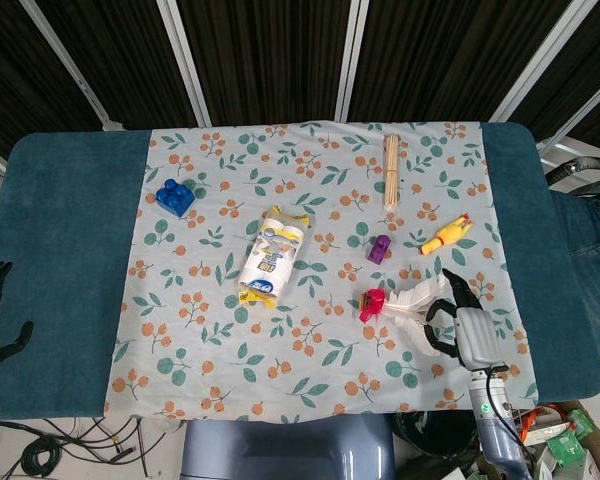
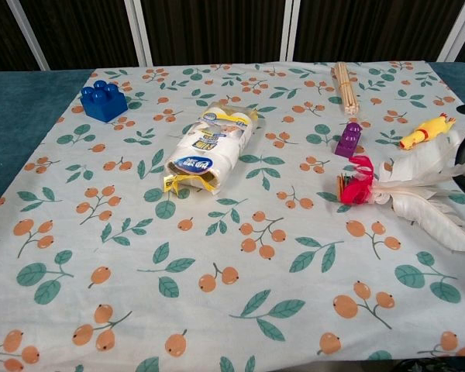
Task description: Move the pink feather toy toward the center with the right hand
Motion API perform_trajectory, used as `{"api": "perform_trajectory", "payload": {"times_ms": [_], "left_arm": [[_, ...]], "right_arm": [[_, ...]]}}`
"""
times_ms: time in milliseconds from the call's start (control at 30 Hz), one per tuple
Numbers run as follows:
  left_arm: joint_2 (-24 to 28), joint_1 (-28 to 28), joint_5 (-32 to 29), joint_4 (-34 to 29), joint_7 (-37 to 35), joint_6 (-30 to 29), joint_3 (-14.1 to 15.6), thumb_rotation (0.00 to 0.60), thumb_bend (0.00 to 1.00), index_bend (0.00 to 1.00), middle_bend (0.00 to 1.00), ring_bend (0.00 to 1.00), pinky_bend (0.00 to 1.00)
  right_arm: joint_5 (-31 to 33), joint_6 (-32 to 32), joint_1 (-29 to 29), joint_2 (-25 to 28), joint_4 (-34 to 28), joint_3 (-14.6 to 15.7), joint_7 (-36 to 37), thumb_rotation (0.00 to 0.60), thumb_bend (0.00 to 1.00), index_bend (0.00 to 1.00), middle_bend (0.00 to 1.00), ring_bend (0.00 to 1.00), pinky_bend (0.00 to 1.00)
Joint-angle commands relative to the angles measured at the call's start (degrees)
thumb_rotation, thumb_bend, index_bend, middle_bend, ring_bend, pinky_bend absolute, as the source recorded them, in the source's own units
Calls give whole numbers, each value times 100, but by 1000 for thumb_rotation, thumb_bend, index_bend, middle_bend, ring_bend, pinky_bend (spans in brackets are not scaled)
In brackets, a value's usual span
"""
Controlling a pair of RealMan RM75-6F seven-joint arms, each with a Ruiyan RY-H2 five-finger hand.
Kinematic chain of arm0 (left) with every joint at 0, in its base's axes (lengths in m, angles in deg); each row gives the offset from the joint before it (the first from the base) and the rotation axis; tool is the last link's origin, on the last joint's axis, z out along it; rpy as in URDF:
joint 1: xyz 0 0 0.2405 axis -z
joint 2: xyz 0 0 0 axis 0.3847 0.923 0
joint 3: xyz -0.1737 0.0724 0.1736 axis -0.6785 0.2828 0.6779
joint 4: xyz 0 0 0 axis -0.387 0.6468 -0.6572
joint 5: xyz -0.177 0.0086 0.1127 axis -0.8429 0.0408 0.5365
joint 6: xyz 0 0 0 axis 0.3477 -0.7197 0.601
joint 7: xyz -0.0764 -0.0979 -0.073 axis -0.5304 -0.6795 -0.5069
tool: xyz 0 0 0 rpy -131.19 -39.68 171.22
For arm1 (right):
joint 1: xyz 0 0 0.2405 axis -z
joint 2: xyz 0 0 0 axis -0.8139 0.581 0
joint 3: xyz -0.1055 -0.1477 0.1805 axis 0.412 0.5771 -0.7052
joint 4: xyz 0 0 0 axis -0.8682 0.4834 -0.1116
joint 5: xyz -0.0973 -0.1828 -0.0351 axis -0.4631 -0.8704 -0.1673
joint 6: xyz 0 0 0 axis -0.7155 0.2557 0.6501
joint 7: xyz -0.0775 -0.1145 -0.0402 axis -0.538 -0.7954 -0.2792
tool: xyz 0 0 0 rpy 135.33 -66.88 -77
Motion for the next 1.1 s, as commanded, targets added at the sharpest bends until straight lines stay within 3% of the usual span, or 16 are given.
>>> {"api": "perform_trajectory", "payload": {"times_ms": [33,567,1100], "left_arm": [[-1,0,4,1,1,-3,1,600,322,41,57,12,50],[6,2,-13,-12,10,12,2,600,322,41,57,12,50],[11,3,-17,-22,12,14,1,600,322,41,57,12,50]], "right_arm": [[-6,-12,-5,14,-3,8,4,600,355,629,25,31,152],[-84,-71,-112,153,-108,-22,-156,600,356,629,25,31,152],[-102,-617,-722,707,-968,-309,-1469,600,355,631,25,31,151]]}}
